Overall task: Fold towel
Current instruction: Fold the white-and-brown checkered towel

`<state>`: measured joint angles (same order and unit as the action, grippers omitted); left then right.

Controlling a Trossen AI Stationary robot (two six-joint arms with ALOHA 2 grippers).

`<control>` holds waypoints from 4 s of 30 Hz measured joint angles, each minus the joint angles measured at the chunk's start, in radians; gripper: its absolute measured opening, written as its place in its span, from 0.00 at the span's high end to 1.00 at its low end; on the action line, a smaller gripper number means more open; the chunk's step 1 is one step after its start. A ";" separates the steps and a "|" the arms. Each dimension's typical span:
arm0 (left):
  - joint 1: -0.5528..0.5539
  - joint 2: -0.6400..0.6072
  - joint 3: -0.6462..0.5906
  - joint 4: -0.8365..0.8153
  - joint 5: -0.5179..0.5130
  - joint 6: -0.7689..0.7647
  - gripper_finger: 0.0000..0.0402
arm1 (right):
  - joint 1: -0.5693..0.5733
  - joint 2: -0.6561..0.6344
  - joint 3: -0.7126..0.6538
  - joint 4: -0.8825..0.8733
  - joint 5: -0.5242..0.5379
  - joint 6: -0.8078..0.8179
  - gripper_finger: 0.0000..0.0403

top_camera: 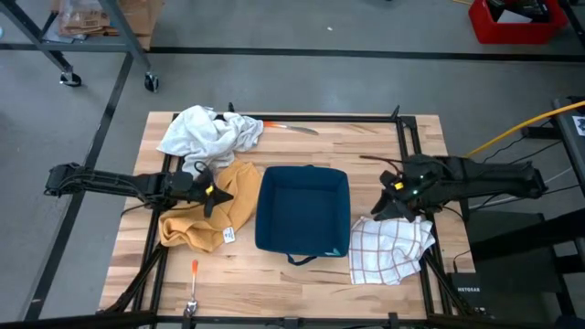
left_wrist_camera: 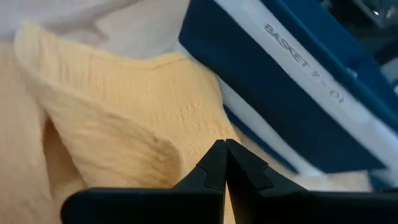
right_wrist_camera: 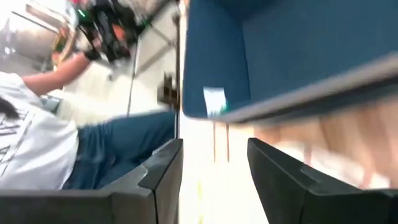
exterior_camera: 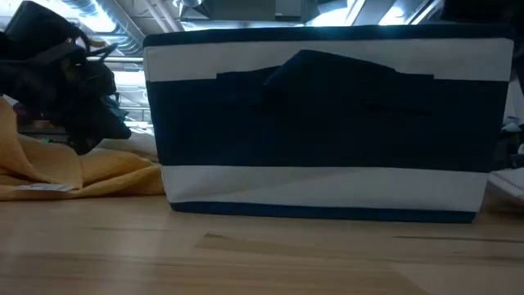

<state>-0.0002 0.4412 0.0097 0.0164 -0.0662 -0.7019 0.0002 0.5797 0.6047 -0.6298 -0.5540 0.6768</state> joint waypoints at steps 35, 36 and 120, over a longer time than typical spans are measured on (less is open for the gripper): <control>0.000 0.000 0.000 0.000 -0.001 -0.024 1.00 | 0.204 0.576 0.044 -0.385 -0.076 -0.154 0.55; 0.000 0.000 0.000 0.000 -0.001 -0.024 1.00 | 0.219 0.589 0.044 -0.384 -0.073 -0.154 0.55; -0.085 0.400 0.428 0.916 -0.219 0.189 1.00 | 0.061 0.845 1.280 -0.056 1.207 -0.951 0.98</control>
<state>-0.0856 0.8411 0.4378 0.9324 -0.2852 -0.5129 0.0610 1.4247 1.8843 -0.6863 0.6529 -0.2744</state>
